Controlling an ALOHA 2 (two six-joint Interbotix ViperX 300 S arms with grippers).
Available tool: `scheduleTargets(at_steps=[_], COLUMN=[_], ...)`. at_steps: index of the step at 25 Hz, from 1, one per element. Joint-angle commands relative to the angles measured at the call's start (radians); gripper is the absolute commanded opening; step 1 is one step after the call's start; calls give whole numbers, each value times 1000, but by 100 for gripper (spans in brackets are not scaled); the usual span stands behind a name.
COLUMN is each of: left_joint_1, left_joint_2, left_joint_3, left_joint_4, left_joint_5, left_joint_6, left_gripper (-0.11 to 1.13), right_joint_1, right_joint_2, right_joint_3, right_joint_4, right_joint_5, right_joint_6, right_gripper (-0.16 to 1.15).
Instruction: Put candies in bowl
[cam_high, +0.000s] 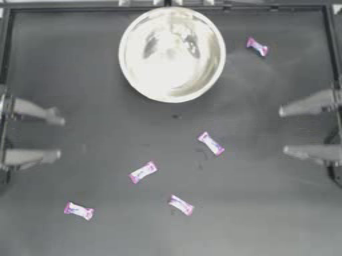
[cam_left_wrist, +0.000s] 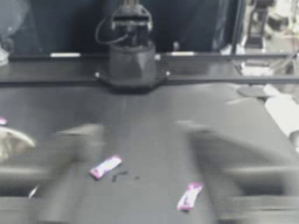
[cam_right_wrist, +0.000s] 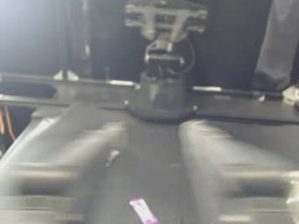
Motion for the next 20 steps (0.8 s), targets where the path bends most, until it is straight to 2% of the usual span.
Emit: scheduleTargets(at_steps=[1,5,10,16,20], left_joint_1=[17,34,61,77,86], left_joint_2=[21,23,34,38,51], left_joint_3=[-31,-35,-51,-51,-51], left_joint_4=[-3,-11,-23,-25,-28], left_joint_5=[21,49,98,103,118], left_joint_6=[-2,-3,-3,-3,-3], left_gripper=[97,99,99,99,99], right_joint_1=[-21,-126,-390,-552,-581], right_joint_2=[15,17,49,163,299], right_joint_3=[-57,-112,-179,-265,-365], right_joint_4=[31,103,178,158,80], right_joint_5=[69,264,525,693,773], right_joint_6=[2,3,3,20,20], right_gripper=[98,98,98,97,97])
